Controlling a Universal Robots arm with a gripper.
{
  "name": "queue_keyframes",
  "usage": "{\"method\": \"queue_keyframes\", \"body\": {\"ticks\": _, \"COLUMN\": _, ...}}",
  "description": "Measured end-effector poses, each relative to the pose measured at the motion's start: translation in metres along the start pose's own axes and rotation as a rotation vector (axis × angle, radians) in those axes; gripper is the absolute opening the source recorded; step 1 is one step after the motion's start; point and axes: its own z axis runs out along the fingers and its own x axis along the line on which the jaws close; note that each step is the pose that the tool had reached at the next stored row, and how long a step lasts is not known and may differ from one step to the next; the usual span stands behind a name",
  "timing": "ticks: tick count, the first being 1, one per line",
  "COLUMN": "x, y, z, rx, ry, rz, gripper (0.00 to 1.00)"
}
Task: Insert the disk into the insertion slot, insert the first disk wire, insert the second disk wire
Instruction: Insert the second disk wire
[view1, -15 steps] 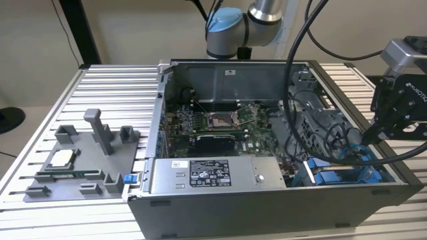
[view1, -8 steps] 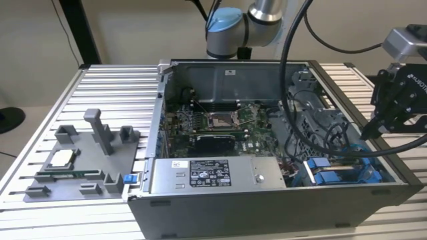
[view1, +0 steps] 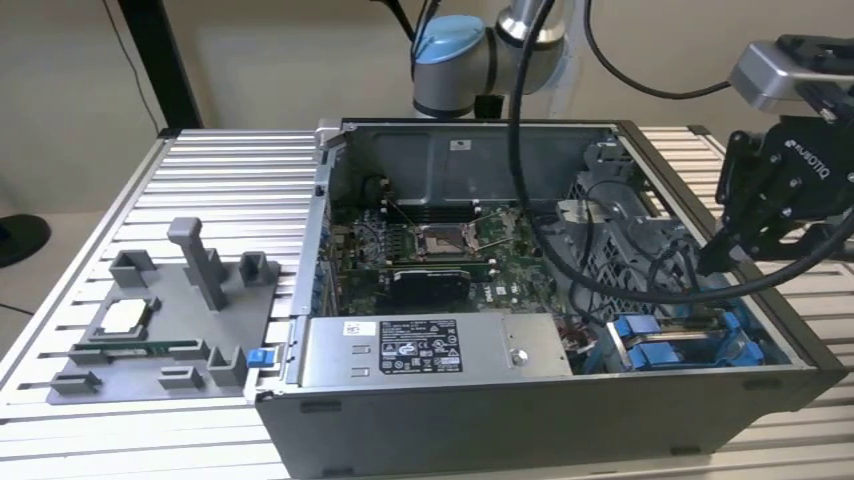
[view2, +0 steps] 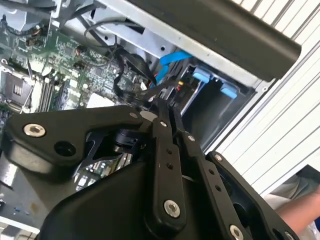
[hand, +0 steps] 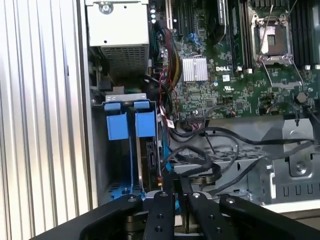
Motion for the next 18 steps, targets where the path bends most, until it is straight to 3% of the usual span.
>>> {"method": "queue_keyframes", "body": {"ticks": 3, "x": 0.0024, "y": 0.0194, "z": 0.0017, "rx": 0.0041, "ry": -0.0019, "rz": -0.001, "gripper": 0.0}}
{"method": "queue_keyframes", "body": {"ticks": 7, "x": 0.0051, "y": 0.0331, "z": 0.007, "rx": 0.0152, "ry": -0.003, "rz": -0.002, "gripper": 0.0}}
{"method": "queue_keyframes", "body": {"ticks": 11, "x": 0.0082, "y": 0.0459, "z": 0.0113, "rx": 0.036, "ry": -0.0052, "rz": -0.004, "gripper": 0.0}}
{"method": "queue_keyframes", "body": {"ticks": 14, "x": 0.0094, "y": 0.0495, "z": 0.012, "rx": 0.0713, "ry": -0.0078, "rz": -0.01, "gripper": 0.0}}
{"method": "queue_keyframes", "body": {"ticks": 18, "x": 0.0097, "y": 0.0501, "z": 0.0121, "rx": 0.1417, "ry": -0.013, "rz": -0.022, "gripper": 0.0}}
